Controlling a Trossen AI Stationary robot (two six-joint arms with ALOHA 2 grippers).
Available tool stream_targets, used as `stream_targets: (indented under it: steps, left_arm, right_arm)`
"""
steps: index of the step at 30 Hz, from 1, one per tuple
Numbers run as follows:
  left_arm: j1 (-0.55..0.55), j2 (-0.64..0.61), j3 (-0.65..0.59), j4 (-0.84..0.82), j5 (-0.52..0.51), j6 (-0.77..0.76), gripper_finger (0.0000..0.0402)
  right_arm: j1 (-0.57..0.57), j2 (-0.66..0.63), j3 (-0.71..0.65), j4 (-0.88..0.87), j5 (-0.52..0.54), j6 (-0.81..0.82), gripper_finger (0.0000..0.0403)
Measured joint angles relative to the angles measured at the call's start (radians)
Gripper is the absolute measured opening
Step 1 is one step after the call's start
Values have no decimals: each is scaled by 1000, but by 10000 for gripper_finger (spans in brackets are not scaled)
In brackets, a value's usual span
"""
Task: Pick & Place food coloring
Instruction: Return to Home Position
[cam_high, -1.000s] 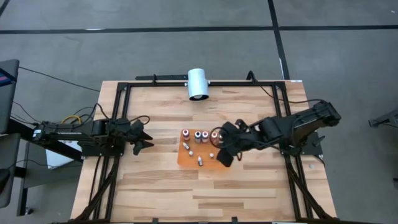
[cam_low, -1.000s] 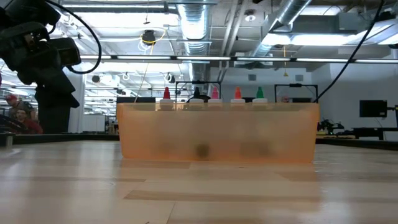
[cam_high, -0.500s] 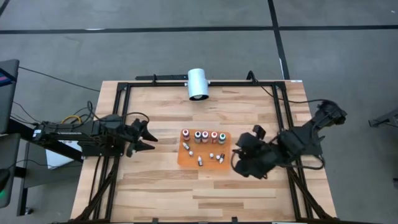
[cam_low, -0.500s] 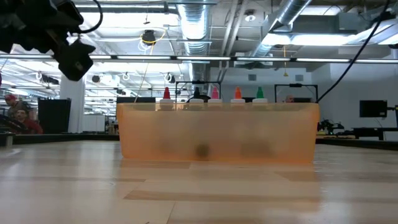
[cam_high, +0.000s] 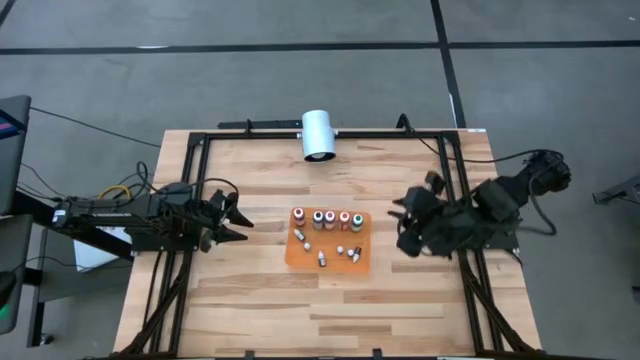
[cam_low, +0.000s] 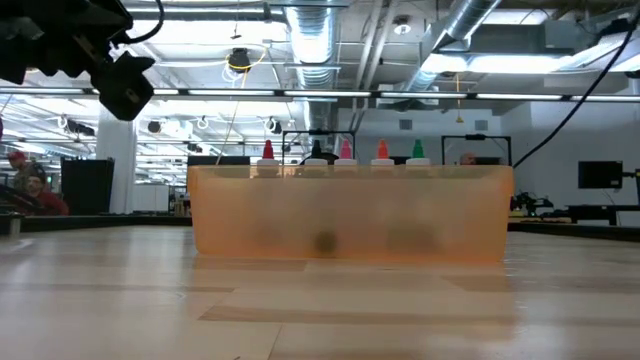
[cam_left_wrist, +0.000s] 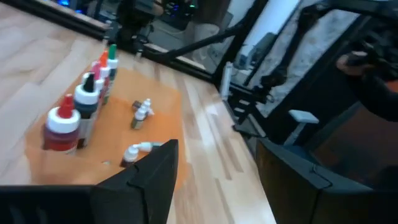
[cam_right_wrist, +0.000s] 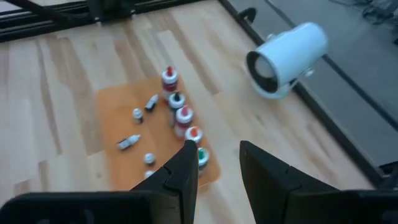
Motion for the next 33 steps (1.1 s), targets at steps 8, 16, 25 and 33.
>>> stream_targets:
  steps: [8,16,25,33]
  left_arm:
    - [138,0,0,72,142,5,206]
    - [331,0,0,122,275,12,206]
    - [509,0,0,304,423,-48,206]
    - [533,0,0,365,436,-68,206]
  right_arm:
    - [-83,-153,-46,-8,-20,-113,109]
    - [-95,-398,-299,155,0,-151,109]
    - [-93,-676,-647,422,-1,-150,109]
    - [-63,-877,-838,555,-5,-150,109]
